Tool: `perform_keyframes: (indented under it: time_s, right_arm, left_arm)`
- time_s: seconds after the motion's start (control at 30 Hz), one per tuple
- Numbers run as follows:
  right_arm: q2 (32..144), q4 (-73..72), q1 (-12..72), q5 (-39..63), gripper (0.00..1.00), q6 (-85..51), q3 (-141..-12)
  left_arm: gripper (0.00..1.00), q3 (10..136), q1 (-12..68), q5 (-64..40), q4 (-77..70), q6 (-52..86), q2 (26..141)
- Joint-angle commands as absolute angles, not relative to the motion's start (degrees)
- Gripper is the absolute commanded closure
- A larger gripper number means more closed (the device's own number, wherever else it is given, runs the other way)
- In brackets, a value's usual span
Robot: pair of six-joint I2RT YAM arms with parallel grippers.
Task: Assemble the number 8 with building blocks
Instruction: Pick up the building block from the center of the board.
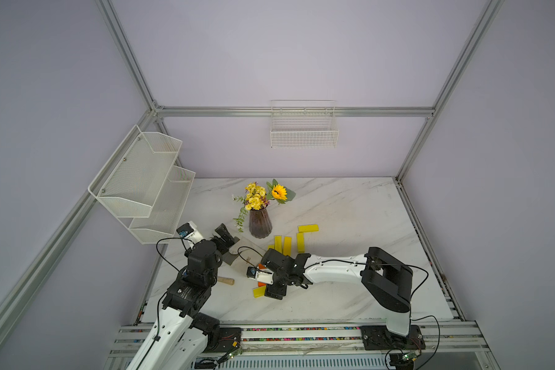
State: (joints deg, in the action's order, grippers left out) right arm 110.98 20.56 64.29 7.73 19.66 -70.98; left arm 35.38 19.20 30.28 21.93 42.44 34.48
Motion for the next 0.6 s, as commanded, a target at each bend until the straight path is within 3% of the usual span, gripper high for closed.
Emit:
perform_keyframes:
  time_s: [0.0, 0.23, 0.47, 0.57]
  right_arm:
    - [112.27, 21.6, 64.59, 9.37, 0.27, 21.52, -72.16]
    - [114.34, 22.54, 64.59, 11.2, 0.34, 24.9, -73.1]
    - [113.66, 23.04, 64.56, 10.64, 0.68, 29.37, -71.62]
    - [111.19, 22.74, 64.51, 9.98, 0.75, 32.05, -68.95]
  left_arm:
    - [0.0, 35.68, 19.41, 31.16, 20.23, 42.19, 33.97]
    - [0.0, 35.42, 19.37, 31.2, 20.0, 42.19, 33.97]
    - [0.0, 35.29, 19.42, 31.38, 20.02, 42.21, 33.65]
    - [0.0, 35.17, 19.41, 31.55, 19.95, 42.2, 33.42]
